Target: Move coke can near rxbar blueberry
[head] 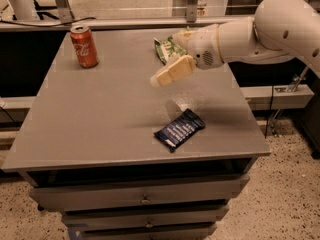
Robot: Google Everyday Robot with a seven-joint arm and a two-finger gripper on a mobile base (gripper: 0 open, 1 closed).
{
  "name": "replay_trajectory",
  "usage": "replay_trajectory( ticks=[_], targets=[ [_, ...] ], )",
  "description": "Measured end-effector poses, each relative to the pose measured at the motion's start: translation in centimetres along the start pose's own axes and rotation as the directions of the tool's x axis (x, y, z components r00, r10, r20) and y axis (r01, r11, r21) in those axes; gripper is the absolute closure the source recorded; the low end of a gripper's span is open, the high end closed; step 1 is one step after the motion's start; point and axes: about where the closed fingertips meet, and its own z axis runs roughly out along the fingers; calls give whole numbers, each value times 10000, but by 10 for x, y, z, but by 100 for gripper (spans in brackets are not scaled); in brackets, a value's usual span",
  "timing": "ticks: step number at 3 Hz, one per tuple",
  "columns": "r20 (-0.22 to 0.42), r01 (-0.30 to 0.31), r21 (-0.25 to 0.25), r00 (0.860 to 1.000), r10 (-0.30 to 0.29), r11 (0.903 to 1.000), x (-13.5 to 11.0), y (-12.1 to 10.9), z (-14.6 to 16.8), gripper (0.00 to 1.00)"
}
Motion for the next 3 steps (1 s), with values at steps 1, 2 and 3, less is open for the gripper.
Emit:
replay_trajectory(
  ticks=[1, 2, 3],
  targets=[
    [589, 82, 239, 9982, -96, 9997, -5, -7, 16, 0],
    [1585, 344, 556, 9864, -428, 9979, -18, -26, 58, 0],
    [2390, 793, 648, 9666, -927, 9947, -32, -44, 104, 0]
  ],
)
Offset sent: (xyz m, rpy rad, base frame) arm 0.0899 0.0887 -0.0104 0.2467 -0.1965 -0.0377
